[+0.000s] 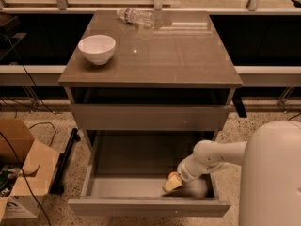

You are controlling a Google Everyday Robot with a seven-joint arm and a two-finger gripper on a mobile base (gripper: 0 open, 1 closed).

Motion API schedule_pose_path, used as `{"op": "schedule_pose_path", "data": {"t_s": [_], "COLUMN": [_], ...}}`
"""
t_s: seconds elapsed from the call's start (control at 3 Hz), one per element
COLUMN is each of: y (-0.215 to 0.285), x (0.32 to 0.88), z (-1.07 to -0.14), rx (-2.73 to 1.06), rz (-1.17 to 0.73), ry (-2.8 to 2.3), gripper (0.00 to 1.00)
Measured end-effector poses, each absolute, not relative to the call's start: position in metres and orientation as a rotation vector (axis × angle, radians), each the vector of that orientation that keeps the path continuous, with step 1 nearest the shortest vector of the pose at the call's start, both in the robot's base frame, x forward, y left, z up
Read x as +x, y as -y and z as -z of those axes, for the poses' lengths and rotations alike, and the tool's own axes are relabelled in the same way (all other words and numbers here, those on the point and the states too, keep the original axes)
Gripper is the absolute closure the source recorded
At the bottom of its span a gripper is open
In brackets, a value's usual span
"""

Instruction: Pick orange from middle drawer and place on counter

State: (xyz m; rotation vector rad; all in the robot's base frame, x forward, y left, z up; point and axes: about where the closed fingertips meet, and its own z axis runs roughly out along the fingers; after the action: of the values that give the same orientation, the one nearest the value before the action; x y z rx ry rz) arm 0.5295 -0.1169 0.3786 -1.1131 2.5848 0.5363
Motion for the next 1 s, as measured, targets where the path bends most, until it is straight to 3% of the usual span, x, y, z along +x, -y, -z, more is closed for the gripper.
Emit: {"op": "schedule_pose_path", "data": {"t_s": [1.0], "y": [0.113], "x": [0.526], "z": [-0.389], "rx": [-1.096], "rz": [-0.556], "ry": [-2.590], "gripper": [0.95]}}
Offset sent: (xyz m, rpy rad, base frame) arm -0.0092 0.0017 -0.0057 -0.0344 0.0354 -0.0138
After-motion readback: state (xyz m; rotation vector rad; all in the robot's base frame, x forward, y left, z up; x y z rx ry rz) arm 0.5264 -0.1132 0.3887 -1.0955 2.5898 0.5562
